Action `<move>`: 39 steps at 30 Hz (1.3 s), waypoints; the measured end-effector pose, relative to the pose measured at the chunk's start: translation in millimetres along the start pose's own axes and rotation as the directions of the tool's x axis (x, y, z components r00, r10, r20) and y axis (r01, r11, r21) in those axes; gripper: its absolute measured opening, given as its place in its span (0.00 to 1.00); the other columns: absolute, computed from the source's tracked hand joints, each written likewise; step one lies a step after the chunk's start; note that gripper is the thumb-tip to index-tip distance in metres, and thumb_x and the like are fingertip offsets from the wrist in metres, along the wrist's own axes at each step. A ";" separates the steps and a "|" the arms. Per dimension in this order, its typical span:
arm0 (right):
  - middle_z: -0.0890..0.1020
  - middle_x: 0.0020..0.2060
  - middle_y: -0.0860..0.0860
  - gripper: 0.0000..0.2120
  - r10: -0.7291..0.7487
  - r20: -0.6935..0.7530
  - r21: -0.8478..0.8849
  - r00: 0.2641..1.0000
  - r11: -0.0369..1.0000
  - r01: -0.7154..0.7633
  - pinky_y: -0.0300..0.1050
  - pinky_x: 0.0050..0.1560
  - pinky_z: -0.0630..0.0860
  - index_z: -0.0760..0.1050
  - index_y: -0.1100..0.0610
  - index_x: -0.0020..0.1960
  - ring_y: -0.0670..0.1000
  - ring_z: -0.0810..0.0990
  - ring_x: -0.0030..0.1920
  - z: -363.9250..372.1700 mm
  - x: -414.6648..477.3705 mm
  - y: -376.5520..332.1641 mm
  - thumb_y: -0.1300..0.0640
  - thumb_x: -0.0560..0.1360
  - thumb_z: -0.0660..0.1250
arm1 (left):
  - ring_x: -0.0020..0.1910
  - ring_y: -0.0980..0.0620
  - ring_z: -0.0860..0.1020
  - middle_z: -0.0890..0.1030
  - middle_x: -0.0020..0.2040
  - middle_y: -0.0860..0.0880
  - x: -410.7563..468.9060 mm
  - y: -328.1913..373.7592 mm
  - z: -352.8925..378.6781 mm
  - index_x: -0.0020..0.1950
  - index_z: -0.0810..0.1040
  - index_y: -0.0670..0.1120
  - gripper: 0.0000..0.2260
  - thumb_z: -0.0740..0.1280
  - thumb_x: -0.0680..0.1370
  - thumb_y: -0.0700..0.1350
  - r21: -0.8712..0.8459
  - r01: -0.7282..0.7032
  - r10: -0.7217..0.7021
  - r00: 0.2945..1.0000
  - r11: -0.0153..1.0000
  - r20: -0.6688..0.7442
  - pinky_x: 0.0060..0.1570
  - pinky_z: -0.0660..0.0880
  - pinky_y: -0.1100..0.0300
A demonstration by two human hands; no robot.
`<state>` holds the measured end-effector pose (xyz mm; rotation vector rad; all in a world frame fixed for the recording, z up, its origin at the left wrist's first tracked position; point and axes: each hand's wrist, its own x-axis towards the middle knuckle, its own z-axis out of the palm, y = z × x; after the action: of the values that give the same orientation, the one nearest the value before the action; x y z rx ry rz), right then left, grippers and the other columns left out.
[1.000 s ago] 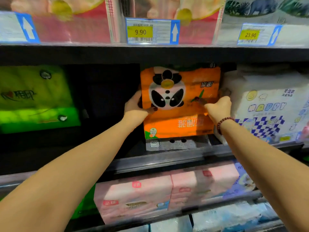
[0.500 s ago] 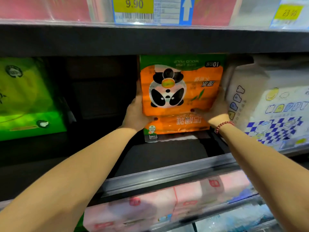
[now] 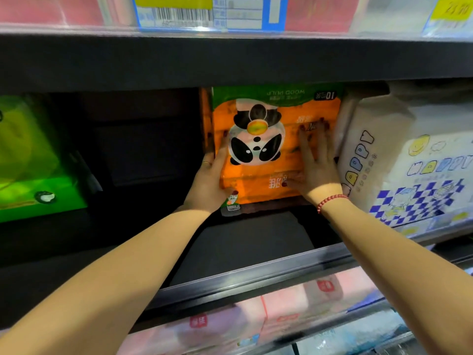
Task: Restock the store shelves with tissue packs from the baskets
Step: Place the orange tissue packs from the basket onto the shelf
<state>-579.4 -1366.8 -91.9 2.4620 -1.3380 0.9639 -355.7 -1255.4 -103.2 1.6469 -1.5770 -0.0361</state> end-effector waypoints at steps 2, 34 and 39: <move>0.37 0.75 0.53 0.59 -0.055 0.029 -0.022 0.998 0.998 0.056 0.51 0.72 0.34 0.34 0.51 0.75 0.55 0.35 0.74 3.5 0.5 1.7 0.48 0.65 0.78 | 0.72 0.41 0.64 0.58 0.75 0.45 2.9 -1.1 3.6 0.74 0.40 0.69 0.50 0.74 0.71 0.39 0.008 -0.011 0.011 1.000 1.000 -0.009 0.66 0.69 0.43; 0.77 0.62 0.55 0.29 -0.339 0.083 0.403 0.937 0.871 0.280 0.52 0.64 0.70 0.71 0.57 0.67 0.56 0.73 0.63 -162.5 -115.2 -145.6 0.45 0.71 0.71 | 0.72 0.45 0.64 0.70 0.71 0.45 -188.4 98.3 -180.4 0.73 0.67 0.46 0.29 0.71 0.74 0.48 0.431 0.161 -0.135 0.987 0.888 -0.091 0.69 0.64 0.50; 0.76 0.64 0.56 0.29 -0.493 0.148 0.470 0.857 0.798 0.377 0.55 0.65 0.68 0.71 0.59 0.68 0.58 0.72 0.65 -165.6 -152.0 -221.3 0.45 0.72 0.71 | 0.71 0.45 0.66 0.72 0.70 0.44 -285.4 94.1 -239.5 0.72 0.69 0.45 0.27 0.71 0.74 0.49 0.533 0.310 -0.269 0.950 0.787 -0.157 0.67 0.67 0.49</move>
<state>-536.0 -1061.5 -25.5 3.1274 -0.5690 0.9013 -361.9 -876.7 -38.3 2.3081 -1.3291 0.3509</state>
